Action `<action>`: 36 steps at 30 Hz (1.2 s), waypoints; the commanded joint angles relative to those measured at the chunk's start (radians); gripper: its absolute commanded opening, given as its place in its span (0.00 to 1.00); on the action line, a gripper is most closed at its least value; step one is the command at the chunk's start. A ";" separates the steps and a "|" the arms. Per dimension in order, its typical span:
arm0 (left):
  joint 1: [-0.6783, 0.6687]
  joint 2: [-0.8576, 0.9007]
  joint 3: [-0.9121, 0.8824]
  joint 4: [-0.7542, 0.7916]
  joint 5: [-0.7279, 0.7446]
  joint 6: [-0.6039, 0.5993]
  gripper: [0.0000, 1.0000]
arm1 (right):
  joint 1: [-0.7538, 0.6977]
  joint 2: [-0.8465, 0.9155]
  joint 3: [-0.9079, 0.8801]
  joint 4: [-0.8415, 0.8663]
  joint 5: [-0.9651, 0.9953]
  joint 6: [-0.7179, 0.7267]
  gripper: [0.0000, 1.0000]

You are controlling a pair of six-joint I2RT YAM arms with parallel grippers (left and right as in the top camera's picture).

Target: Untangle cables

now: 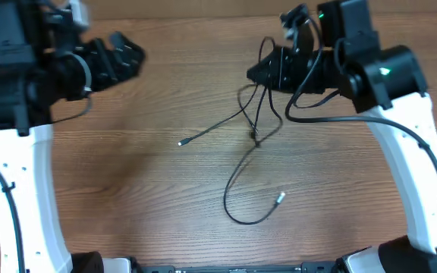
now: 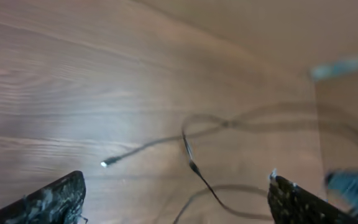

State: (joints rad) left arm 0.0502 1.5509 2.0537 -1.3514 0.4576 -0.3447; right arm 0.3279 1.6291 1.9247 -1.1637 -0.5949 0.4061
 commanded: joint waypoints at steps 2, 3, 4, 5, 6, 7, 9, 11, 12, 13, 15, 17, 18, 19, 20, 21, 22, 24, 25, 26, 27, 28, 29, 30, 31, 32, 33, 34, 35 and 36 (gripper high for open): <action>-0.119 0.000 -0.026 -0.001 0.056 0.111 0.94 | 0.002 -0.020 0.053 0.079 -0.013 0.296 0.04; -0.152 0.003 -0.035 0.005 0.057 0.124 0.94 | 0.002 -0.020 0.053 0.100 -0.014 0.335 0.04; -0.177 0.006 -0.041 0.009 0.057 0.138 0.94 | 0.002 -0.020 0.053 0.118 -0.014 0.370 0.04; -0.216 0.011 -0.048 0.016 0.057 0.167 0.95 | 0.002 -0.020 0.053 0.134 -0.021 0.393 0.04; -0.249 0.016 -0.051 0.018 0.058 0.200 0.96 | 0.002 -0.020 0.052 0.147 -0.039 0.406 0.04; -0.280 0.026 -0.054 0.017 0.063 0.239 0.99 | 0.002 -0.020 0.053 0.161 -0.064 0.409 0.03; -0.330 0.045 -0.054 0.009 0.114 0.333 1.00 | 0.002 -0.020 0.052 0.175 -0.105 0.409 0.04; -0.364 0.079 -0.054 0.018 0.256 0.444 1.00 | 0.002 -0.020 0.052 0.168 -0.137 0.404 0.04; -0.373 0.092 -0.054 0.023 0.300 0.471 0.98 | 0.002 -0.019 0.052 0.163 -0.155 0.394 0.04; -0.380 0.106 -0.054 0.031 0.323 0.489 0.96 | 0.002 -0.019 0.052 0.163 -0.174 0.380 0.04; -0.391 0.137 -0.054 0.049 0.328 0.491 0.94 | 0.002 -0.019 0.052 0.163 -0.229 0.327 0.04; -0.399 0.171 -0.054 0.067 0.330 0.490 0.90 | 0.002 -0.019 0.052 0.155 -0.267 0.285 0.03; -0.399 0.185 -0.054 0.073 0.338 0.490 0.90 | 0.002 -0.019 0.052 0.146 -0.276 0.269 0.04; -0.398 0.212 -0.054 0.091 0.374 0.491 0.88 | 0.002 -0.019 0.052 0.126 -0.279 0.249 0.04; -0.398 0.227 -0.054 0.101 0.398 0.491 0.88 | 0.002 -0.019 0.052 0.115 -0.278 0.243 0.03; -0.399 0.239 -0.054 0.109 0.417 0.491 0.85 | 0.002 -0.019 0.052 0.110 -0.278 0.239 0.04; -0.399 0.250 -0.054 0.116 0.435 0.491 0.82 | 0.002 -0.019 0.052 0.108 -0.278 0.237 0.04; -0.402 0.281 -0.054 0.131 0.435 0.485 0.65 | 0.002 -0.019 0.052 0.107 -0.279 0.220 0.04; -0.404 0.293 -0.054 0.137 0.435 0.476 0.61 | 0.002 -0.019 0.052 0.106 -0.278 0.216 0.04; -0.404 0.296 -0.054 0.138 0.435 0.471 0.59 | 0.002 -0.019 0.052 0.106 -0.278 0.216 0.04; -0.404 0.304 -0.054 0.144 0.435 0.463 0.57 | 0.002 -0.019 0.052 0.107 -0.278 0.217 0.04; -0.404 0.307 -0.054 0.150 0.439 0.452 0.56 | 0.002 -0.019 0.052 0.108 -0.278 0.217 0.04; -0.405 0.310 -0.054 0.155 0.447 0.448 0.55 | 0.002 -0.019 0.052 0.108 -0.278 0.217 0.04; -0.405 0.310 -0.054 0.164 0.464 0.448 0.56 | 0.002 -0.019 0.052 0.112 -0.278 0.217 0.04; -0.405 0.310 -0.054 0.169 0.472 0.449 0.56 | 0.002 -0.019 0.052 0.115 -0.274 0.217 0.04; -0.405 0.310 -0.054 0.177 0.484 0.448 0.56 | 0.002 -0.019 0.052 0.118 -0.266 0.217 0.04; -0.406 0.310 -0.054 0.182 0.496 0.449 0.58 | 0.002 -0.019 0.052 0.123 -0.265 0.217 0.04; -0.406 0.310 -0.054 0.183 0.506 0.450 0.61 | 0.002 -0.019 0.052 0.128 -0.263 0.217 0.04; -0.406 0.310 -0.054 0.182 0.505 0.450 0.64 | -0.003 -0.019 0.052 0.131 -0.263 0.218 0.04; -0.406 0.310 -0.054 0.182 0.504 0.455 0.68 | -0.008 -0.019 0.052 0.130 -0.262 0.217 0.04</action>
State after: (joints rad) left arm -0.3473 1.8561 2.0014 -1.1732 0.9134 0.1074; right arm 0.3279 1.6188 1.9560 -1.0443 -0.8494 0.6361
